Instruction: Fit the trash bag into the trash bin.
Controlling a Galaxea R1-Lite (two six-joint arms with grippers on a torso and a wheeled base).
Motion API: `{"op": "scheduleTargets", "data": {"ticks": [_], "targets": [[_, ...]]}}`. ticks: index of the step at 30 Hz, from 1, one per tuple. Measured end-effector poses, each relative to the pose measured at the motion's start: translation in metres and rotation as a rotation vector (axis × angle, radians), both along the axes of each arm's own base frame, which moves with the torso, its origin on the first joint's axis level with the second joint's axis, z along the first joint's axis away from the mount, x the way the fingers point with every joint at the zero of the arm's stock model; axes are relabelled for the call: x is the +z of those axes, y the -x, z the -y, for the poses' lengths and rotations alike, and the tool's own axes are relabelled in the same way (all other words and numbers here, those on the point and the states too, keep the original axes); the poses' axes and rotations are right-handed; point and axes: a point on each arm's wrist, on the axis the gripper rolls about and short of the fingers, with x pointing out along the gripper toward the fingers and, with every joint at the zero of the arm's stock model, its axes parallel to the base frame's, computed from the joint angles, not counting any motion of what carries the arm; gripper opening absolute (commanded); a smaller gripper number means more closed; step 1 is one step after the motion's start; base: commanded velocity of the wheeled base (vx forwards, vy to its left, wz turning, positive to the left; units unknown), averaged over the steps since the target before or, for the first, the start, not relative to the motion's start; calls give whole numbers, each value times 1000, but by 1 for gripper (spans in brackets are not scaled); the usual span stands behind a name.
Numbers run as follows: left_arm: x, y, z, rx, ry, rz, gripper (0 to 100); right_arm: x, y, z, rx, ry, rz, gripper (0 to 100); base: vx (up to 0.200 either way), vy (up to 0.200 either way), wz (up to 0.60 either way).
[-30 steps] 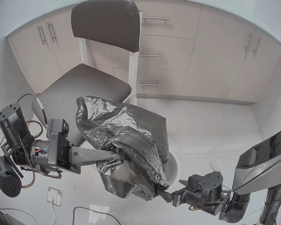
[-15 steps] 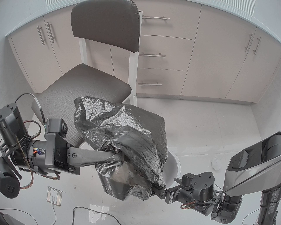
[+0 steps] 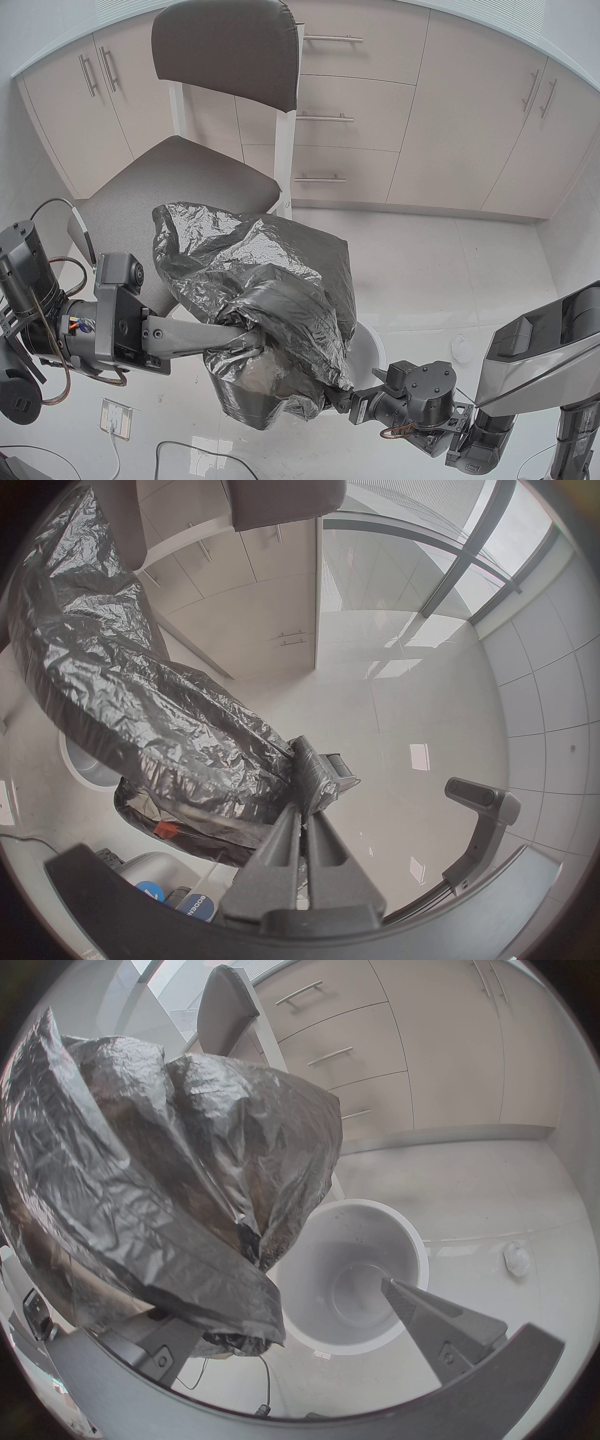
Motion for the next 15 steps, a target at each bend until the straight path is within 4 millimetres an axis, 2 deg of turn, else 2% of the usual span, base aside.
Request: {"op": "scheduleTargets", "data": {"ticks": [6, 13, 14, 15], "targets": [[0, 0, 0, 0, 0, 0, 0, 7, 1, 1, 1, -13, 16, 100, 0, 0, 0], [1, 1, 0, 0, 1, 3, 0, 7, 1, -1, 4, -13, 18, 100, 0, 0, 0], [1, 1, 0, 0, 1, 3, 0, 6, 1, -1, 7, -11, 17, 0, 0, 0, 0], [1, 1, -1, 0, 2, 3, 0, 6, 2, -2, 10, -9, 16, 0, 0, 0, 0]]}}
